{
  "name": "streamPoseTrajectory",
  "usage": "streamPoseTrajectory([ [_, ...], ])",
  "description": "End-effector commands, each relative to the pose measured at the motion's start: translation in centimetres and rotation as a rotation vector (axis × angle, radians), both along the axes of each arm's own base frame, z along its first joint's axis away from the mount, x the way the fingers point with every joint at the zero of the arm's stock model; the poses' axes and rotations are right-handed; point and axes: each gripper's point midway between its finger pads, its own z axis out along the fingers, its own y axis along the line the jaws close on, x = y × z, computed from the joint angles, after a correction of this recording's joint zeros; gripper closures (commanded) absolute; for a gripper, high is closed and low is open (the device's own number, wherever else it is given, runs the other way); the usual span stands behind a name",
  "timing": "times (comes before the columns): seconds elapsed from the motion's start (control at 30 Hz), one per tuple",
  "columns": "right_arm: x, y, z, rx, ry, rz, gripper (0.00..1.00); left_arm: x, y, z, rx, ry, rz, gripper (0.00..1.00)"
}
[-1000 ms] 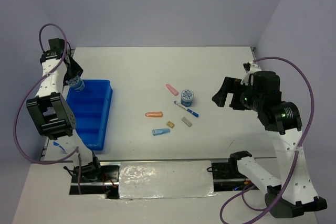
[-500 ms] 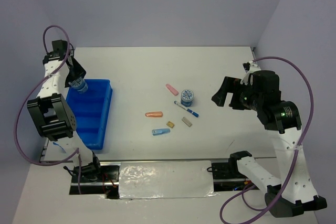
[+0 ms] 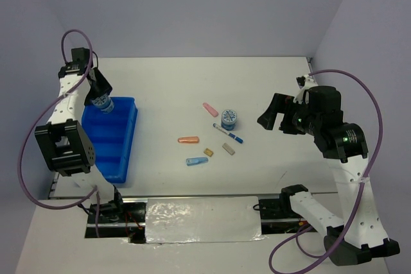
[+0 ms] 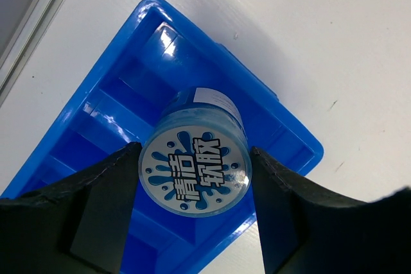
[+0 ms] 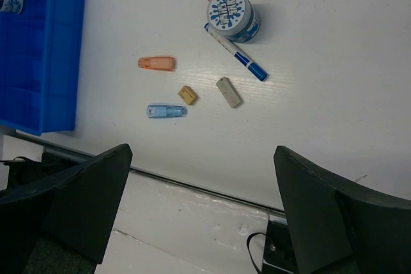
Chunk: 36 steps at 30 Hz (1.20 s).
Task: Sort the stationery into containers
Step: Place the stationery in the storage box, then pick up the stationery from the center of the board.
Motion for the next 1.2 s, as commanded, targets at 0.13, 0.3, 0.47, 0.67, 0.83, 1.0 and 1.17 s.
streamPoseTrajectory([
  [0.13, 0.4, 0.5, 0.6, 0.017, -0.037, 0.017, 0.0, 0.9, 1.2, -1.0, 0.037, -0.003, 0.023, 0.57],
  [0.3, 0.5, 0.5, 0.5, 0.012, -0.032, 0.021, 0.0, 2.2, 1.6, -2.2, 0.044, 0.005, 0.025, 0.4],
  [0.47, 0.4, 0.4, 0.5, 0.006, -0.029, 0.02, 0.0, 2.1, 1.6, -2.2, 0.039, 0.0, 0.034, 0.01],
  [0.67, 0.4, 0.3, 0.3, 0.003, -0.023, 0.016, 0.0, 2.9, 0.7, 2.0, 0.052, -0.085, 0.004, 0.01],
  [0.83, 1.4, -0.4, 0.0, 0.002, -0.021, -0.061, 0.0, 5.2, -11.4, 7.2, 0.035, -0.216, -0.303, 0.01],
  [1.0, 1.5, -3.0, 1.1, -0.006, -0.045, -0.26, 0.0, 5.2, -31.8, 7.6, -0.076, -0.304, -0.788, 0.01],
  [1.17, -0.2, -3.1, 2.4, -0.008, -0.072, -0.228, 0.0, 3.9, -45.0, 5.6, -0.017, -0.33, -1.076, 0.01],
])
